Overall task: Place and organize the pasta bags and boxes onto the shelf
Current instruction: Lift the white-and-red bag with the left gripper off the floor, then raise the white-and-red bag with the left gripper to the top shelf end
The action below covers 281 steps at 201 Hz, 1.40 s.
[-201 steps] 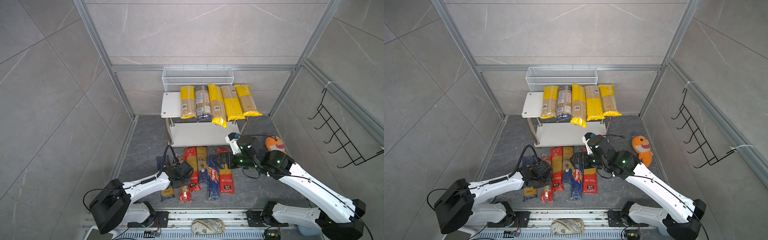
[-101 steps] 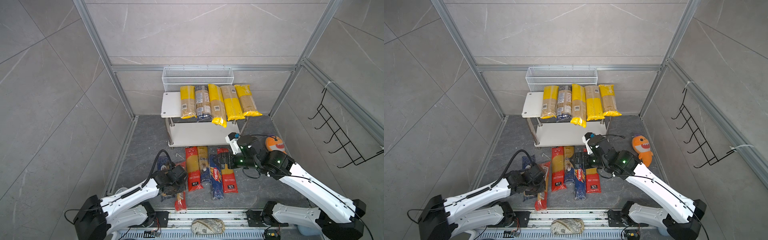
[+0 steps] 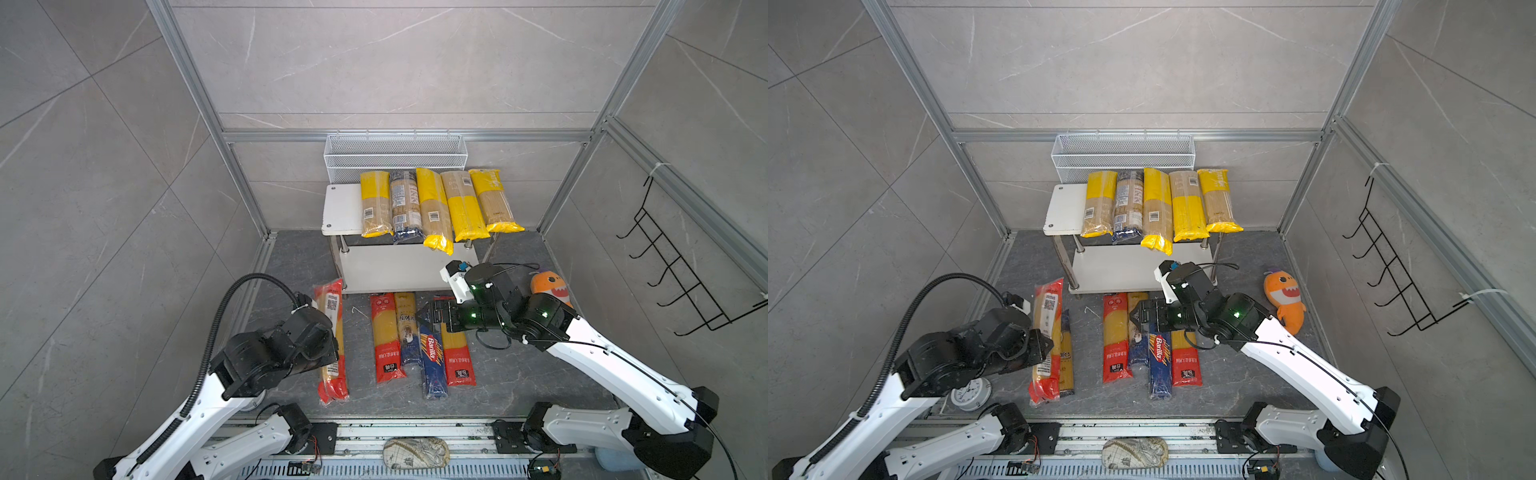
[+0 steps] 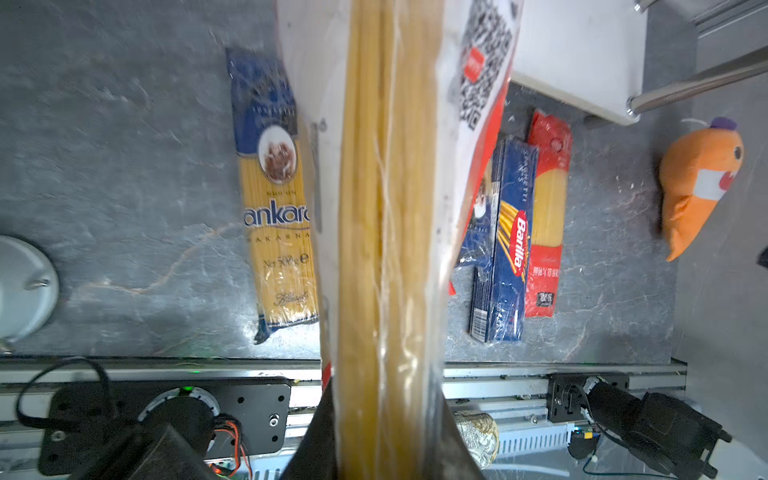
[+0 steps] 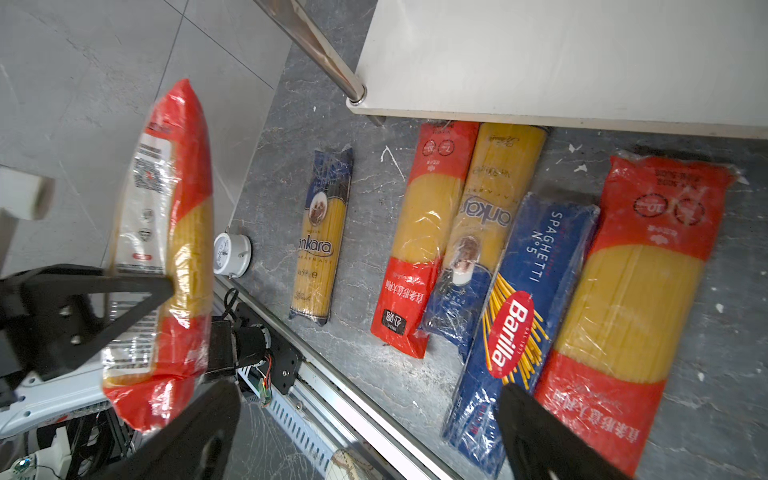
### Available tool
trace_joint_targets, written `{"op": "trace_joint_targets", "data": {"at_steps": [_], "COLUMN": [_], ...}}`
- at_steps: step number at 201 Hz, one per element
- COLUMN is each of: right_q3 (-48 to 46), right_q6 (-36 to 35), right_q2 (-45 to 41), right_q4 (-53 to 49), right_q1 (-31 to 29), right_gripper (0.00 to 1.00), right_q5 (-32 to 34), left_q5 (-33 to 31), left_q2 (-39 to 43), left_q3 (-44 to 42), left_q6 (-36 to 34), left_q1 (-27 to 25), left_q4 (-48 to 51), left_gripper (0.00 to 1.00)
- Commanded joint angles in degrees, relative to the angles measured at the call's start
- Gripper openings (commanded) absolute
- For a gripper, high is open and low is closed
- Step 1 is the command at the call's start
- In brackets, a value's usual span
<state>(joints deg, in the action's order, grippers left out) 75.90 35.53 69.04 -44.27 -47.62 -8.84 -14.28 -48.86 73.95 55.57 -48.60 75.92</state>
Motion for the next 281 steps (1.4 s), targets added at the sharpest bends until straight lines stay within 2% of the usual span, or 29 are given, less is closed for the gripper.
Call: {"op": "trace_joint_targets", "data": {"at_steps": [1, 45, 78, 96, 119, 148, 180, 240, 281], "right_q3": [3.43, 8.79, 15.48, 20.22, 26.11, 31.84, 36.24, 38.43, 38.83], "right_q6": [-1.65, -3.78, -6.31, -8.24, -9.93, -11.78, -13.42, -13.67, -13.62], "right_q2": [0.38, 0.94, 1.24, 2.15, 3.66, 5.65, 8.22, 11.90, 13.94], "right_q4": [0.01, -3.71, -7.81, -10.47, -12.92, -14.45, -16.17, -14.91, -13.62], "right_q1": [-0.15, -0.26, -0.20, -0.19, 0.20, 1.33, 4.46, 12.09, 14.76], "right_gripper": [1.00, 1.00, 1.00, 1.00, 1.00, 1.00, 1.00, 1.00, 1.00], "right_q5": [-0.85, -0.52, 0.82, 2.92, 5.35, 6.73, 6.77, 1.11, -1.45], "left_q5": [-6.25, -10.15, -11.93, -9.42, -1.36, 5.48, 13.28, 21.09, 25.23], "left_q2": [-2.43, -13.12, -24.81, -31.82, -39.17, -45.94, -51.78, -58.05, -59.58], "left_q3": [10.24, 29.00, 48.33, 59.18, 68.58, 75.46, 80.11, 81.89, 82.39], "left_q6": [-4.37, -10.57, -17.63, -22.64, -28.31, -33.20, -34.93, -34.66, -33.45], "left_q1": [0.24, 0.26, 1.73, 5.80, 14.36, 21.91, 26.95, 31.12, 33.28], "left_q4": [4.46, 9.78, 12.65, 13.46, 12.19, 9.23, 5.04, -1.74, -6.88], "left_gripper": [0.00, 0.00, 0.00, 0.00, 0.00, 0.00, 0.00, 0.00, 0.00]}}
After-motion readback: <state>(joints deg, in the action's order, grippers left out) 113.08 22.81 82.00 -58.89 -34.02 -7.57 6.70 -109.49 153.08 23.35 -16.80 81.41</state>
